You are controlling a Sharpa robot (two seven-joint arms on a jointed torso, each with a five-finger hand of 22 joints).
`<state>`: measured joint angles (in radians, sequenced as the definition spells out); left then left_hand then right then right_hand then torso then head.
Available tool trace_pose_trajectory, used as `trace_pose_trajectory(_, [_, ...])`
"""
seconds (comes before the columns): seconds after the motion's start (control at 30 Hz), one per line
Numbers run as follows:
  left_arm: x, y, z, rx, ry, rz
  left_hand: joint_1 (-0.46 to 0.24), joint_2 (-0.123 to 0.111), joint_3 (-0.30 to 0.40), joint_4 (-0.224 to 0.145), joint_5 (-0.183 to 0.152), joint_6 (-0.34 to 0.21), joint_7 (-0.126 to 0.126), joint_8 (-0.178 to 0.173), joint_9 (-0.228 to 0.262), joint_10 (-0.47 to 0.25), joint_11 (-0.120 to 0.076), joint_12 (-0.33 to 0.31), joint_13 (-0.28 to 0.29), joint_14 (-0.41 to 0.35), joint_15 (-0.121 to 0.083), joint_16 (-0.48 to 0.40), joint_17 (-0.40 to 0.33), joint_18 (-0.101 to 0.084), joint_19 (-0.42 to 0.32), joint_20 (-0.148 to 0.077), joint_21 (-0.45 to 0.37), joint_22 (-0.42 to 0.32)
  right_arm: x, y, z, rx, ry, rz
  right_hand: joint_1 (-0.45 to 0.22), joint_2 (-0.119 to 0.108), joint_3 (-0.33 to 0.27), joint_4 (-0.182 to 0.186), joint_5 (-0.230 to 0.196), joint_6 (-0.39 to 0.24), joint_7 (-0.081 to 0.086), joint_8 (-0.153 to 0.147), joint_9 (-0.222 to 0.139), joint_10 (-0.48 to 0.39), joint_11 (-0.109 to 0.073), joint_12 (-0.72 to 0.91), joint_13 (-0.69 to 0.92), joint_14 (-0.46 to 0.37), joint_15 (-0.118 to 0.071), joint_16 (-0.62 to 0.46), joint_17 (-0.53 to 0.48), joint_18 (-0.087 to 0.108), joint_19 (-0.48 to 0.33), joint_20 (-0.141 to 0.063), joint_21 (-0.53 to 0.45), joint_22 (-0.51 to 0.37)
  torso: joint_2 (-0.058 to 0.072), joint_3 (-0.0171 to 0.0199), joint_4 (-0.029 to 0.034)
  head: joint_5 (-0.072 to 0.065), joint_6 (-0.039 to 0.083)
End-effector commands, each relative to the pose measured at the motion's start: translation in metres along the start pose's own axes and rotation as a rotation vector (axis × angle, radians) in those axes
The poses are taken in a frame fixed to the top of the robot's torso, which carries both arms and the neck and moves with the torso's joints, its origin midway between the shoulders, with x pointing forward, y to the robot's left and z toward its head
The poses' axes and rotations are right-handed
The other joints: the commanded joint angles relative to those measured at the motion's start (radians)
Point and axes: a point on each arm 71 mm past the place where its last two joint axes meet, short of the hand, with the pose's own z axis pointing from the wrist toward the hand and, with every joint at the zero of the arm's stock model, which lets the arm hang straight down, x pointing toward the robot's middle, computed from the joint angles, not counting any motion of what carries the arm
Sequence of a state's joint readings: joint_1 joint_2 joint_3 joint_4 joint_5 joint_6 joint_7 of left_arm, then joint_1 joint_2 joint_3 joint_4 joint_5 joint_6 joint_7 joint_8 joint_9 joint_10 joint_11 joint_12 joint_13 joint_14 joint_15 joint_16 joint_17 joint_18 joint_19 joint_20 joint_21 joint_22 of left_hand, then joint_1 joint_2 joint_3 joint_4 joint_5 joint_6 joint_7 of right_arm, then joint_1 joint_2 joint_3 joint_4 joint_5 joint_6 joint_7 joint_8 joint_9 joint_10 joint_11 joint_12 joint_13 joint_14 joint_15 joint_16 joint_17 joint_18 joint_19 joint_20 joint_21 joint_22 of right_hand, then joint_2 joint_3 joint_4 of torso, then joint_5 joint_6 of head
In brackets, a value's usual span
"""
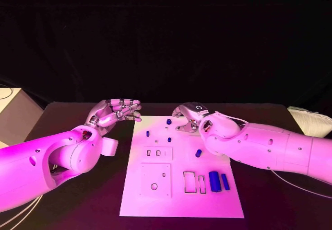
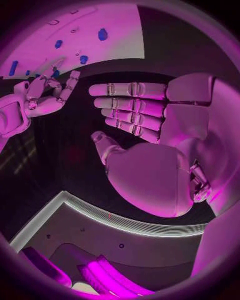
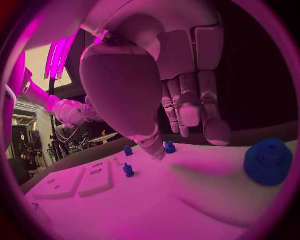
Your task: Assemble the parts on the task board
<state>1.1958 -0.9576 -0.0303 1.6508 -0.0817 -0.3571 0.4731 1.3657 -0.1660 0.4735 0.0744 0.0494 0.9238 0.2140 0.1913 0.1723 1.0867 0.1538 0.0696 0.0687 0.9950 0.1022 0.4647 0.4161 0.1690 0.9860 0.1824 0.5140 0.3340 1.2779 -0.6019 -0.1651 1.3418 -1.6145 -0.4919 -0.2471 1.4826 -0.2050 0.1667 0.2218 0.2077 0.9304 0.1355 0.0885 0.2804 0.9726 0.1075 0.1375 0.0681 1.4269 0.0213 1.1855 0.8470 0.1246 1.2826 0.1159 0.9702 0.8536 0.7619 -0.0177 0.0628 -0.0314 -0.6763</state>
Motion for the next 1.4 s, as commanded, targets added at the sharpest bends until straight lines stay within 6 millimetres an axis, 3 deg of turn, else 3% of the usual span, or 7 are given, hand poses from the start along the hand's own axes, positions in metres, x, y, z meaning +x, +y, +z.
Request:
trace_pose_trajectory(0.03, [0.001, -0.001, 0.001, 0.006, 0.013, -0.010, -0.003, 0.003, 0.004, 0.001, 0.000, 0.004, 0.001, -0.005, -0.001, 0.000, 0.004, -0.003, -0.002, -0.006, -0.001, 0.004, 0.001, 0.001, -0.006, 0.001, 0.004, 0.002, -0.012, -0.009, -0.011, 0.029, -0.016, 0.057, 0.027, 0.004, 0.018, 0.030, 0.001, 0.027, 0.011, 0.008, 0.003, 0.053, -0.013, 0.035, 0.003, 0.013, -0.013, 0.026, 0.036, 0.008, 0.030, -0.008, 0.038, 0.047, -0.005, 0.0049, -0.0112, 0.001, 0.006])
trace_pose_trajectory(0.47, [-0.001, 0.000, 0.002, 0.004, 0.014, -0.011, -0.003, 0.004, 0.006, 0.000, 0.000, 0.004, 0.000, -0.005, -0.001, 0.001, 0.004, -0.003, -0.002, -0.009, -0.001, 0.005, 0.002, 0.001, -0.011, 0.001, 0.007, 0.005, -0.032, -0.075, -0.046, 0.194, 0.077, 0.174, 0.015, -0.034, 0.103, 0.067, -0.007, 0.055, 0.021, 0.007, -0.004, 0.169, -0.020, 0.073, 0.001, 0.046, -0.016, 0.107, 0.149, -0.018, 0.082, -0.023, 0.151, 0.190, -0.016, 0.0193, -0.0360, -0.001, 0.011])
trace_pose_trajectory(0.7, [0.000, 0.001, 0.004, 0.002, 0.017, -0.012, -0.003, 0.004, 0.006, -0.001, 0.000, 0.004, 0.000, -0.005, -0.001, 0.001, 0.003, -0.003, -0.002, -0.009, -0.001, 0.005, 0.002, 0.001, -0.012, 0.001, 0.008, 0.006, -0.029, -0.090, -0.049, 0.216, 0.149, 0.136, -0.031, -0.044, 0.064, 0.066, -0.023, 0.041, 0.013, -0.004, -0.009, 0.179, -0.030, 0.071, 0.009, 0.041, -0.024, 0.114, 0.153, -0.016, 0.077, -0.020, 0.152, 0.197, -0.016, 0.0213, -0.0357, -0.004, 0.014])
trace_pose_trajectory(0.83, [0.000, 0.001, 0.004, 0.001, 0.018, -0.013, -0.003, 0.004, 0.006, -0.001, 0.000, 0.004, 0.000, -0.005, -0.001, 0.001, 0.003, -0.003, -0.002, -0.009, -0.001, 0.005, 0.002, 0.001, -0.012, 0.001, 0.008, 0.006, -0.026, -0.090, -0.046, 0.216, 0.157, 0.119, -0.030, -0.044, 0.000, 0.065, -0.020, 0.025, 0.002, -0.014, -0.012, 0.304, -0.051, 0.168, 0.075, 0.053, -0.042, 0.152, 0.216, -0.028, 0.102, -0.031, 0.208, 0.266, -0.013, 0.0210, -0.0341, -0.004, 0.011])
trace_pose_trajectory(0.97, [-0.001, 0.002, 0.005, 0.000, 0.018, -0.013, -0.003, 0.004, 0.006, -0.001, 0.000, 0.004, 0.000, -0.005, -0.001, 0.001, 0.003, -0.003, -0.002, -0.009, -0.001, 0.005, 0.002, 0.001, -0.012, 0.001, 0.008, 0.006, -0.024, -0.086, -0.040, 0.212, 0.142, 0.115, 0.009, 0.002, -0.173, 0.071, -0.014, 0.013, 0.001, -0.011, -0.007, 0.249, -0.062, 0.626, 0.504, 0.079, -0.057, 0.238, 0.372, -0.054, 0.145, -0.036, 0.314, 0.393, -0.012, 0.0213, -0.0316, -0.003, 0.008])
trace_pose_trajectory(1.13, [-0.001, 0.002, 0.005, -0.001, 0.018, -0.013, -0.003, 0.004, 0.006, -0.001, 0.000, 0.004, 0.000, -0.005, -0.001, 0.001, 0.003, -0.003, -0.002, -0.009, -0.001, 0.005, 0.002, 0.001, -0.012, 0.001, 0.008, 0.006, -0.023, -0.084, -0.036, 0.221, 0.116, 0.118, 0.008, 0.035, -0.182, 0.068, 0.028, 0.036, 0.006, 0.007, -0.001, 0.431, -0.053, 1.246, 1.236, 0.112, -0.038, 0.326, 0.561, -0.077, 0.193, -0.030, 0.426, 0.524, -0.009, 0.0224, -0.0266, -0.005, 0.007])
trace_pose_trajectory(1.4, [-0.002, 0.002, 0.005, -0.003, 0.019, -0.012, -0.003, 0.004, 0.006, -0.001, 0.000, 0.004, 0.000, -0.005, -0.001, 0.001, 0.003, -0.003, -0.002, -0.009, -0.001, 0.005, 0.002, 0.001, -0.012, 0.001, 0.008, 0.006, -0.024, -0.085, -0.033, 0.249, 0.086, 0.123, -0.002, 0.048, -0.167, 0.068, 0.064, 0.047, 0.013, 0.018, -0.001, 0.543, -0.041, 1.384, 1.430, 0.130, -0.029, 0.365, 0.659, -0.097, 0.233, -0.020, 0.506, 0.615, -0.004, 0.0228, -0.0252, -0.006, 0.005])
